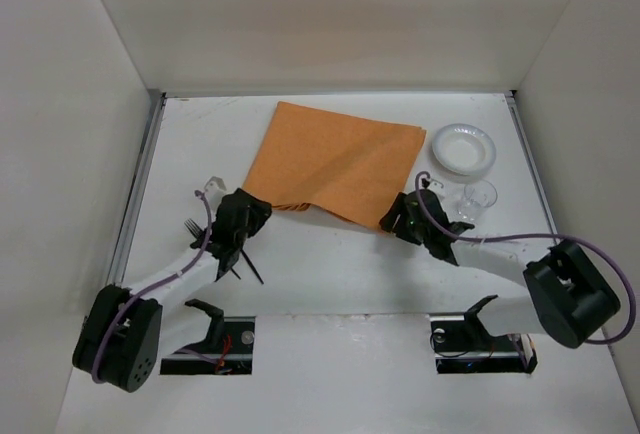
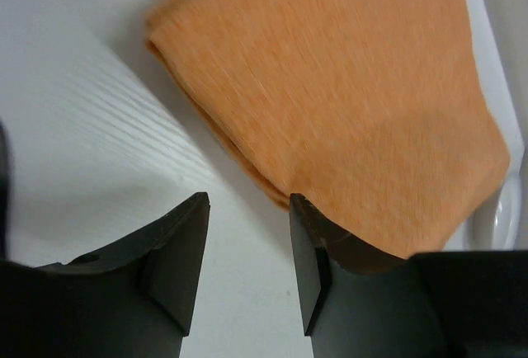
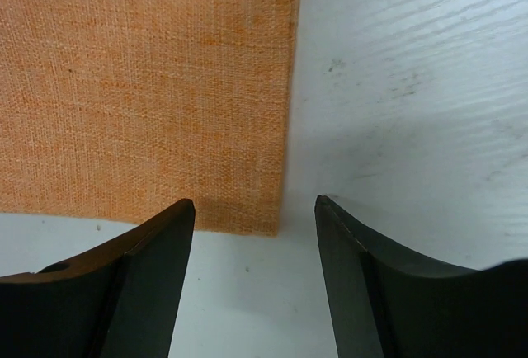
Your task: Set the dinner table for one person
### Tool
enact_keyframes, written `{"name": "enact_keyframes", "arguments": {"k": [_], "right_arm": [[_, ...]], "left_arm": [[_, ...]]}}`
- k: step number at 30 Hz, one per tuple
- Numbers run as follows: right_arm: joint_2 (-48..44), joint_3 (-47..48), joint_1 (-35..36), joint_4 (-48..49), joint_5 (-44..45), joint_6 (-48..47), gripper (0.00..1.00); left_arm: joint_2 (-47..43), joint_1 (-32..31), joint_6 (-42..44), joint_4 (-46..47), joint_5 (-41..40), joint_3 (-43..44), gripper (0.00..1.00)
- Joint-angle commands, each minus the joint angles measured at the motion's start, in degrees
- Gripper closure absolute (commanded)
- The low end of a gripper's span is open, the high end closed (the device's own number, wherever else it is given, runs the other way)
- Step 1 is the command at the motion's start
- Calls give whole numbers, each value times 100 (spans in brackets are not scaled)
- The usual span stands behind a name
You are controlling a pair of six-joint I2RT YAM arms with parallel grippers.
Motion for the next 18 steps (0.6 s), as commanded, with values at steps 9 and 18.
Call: {"name": "enact_keyframes", "arguments": {"k": [9, 18], "right_arm": [[1099, 483, 174, 1519, -41, 723, 69], [248, 1081, 68, 959, 3, 152, 84]], "left_arm": [[1203, -3003, -466, 162, -914, 674, 59], [2716, -3612, -695, 751, -915, 1624, 55]]}}
